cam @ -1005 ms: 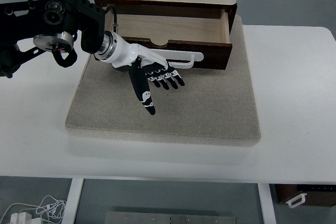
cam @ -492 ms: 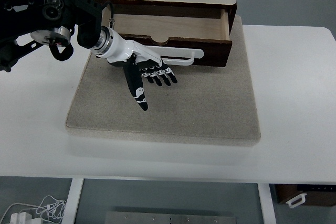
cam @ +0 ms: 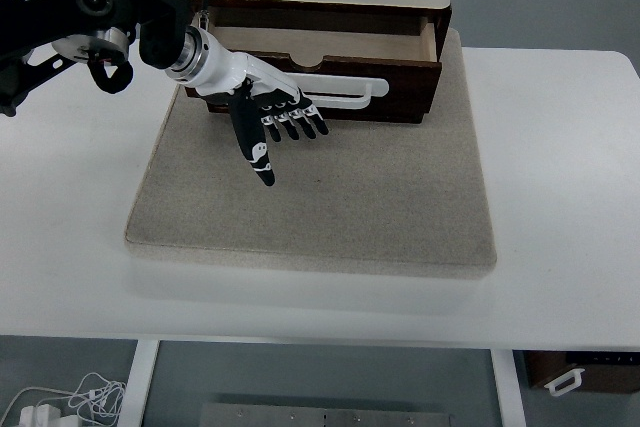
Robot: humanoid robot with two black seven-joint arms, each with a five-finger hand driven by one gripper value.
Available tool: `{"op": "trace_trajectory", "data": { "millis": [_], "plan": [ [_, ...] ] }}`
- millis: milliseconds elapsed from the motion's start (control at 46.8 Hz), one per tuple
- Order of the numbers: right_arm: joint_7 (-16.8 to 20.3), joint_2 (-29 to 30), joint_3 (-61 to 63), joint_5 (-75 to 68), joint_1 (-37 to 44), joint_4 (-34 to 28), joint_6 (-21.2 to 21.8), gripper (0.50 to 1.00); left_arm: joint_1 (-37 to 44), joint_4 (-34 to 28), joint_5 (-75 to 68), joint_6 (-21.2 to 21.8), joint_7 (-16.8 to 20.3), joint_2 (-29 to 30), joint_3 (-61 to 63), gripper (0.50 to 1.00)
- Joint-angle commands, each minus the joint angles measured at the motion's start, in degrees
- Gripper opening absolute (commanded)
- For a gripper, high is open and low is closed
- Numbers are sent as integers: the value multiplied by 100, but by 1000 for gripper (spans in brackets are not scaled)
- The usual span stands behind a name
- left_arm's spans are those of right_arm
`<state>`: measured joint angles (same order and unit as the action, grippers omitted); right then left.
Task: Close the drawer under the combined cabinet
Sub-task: 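Push the brown drawer into the cabinet with the left hand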
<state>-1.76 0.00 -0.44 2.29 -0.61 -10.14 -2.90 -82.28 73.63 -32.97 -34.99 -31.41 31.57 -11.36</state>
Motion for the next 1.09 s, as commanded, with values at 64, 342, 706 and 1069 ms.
{"op": "trace_trajectory", "data": {
  "millis": [64, 342, 706, 1069],
  "plan": [
    [0, 0, 0, 0, 0, 3, 0, 952, -7, -120, -7, 1, 4, -160, 2, 992],
    [0, 0, 0, 0, 0, 3, 0, 952, -7, -410, -253, 10, 12, -362, -7, 992],
    [0, 0, 0, 0, 0, 3, 0, 952, 2, -973, -411, 1, 48, -714, -68, 990],
    [0, 0, 0, 0, 0, 3, 0, 952, 19, -1254, -561, 27, 83, -793, -86, 984]
  ]
}}
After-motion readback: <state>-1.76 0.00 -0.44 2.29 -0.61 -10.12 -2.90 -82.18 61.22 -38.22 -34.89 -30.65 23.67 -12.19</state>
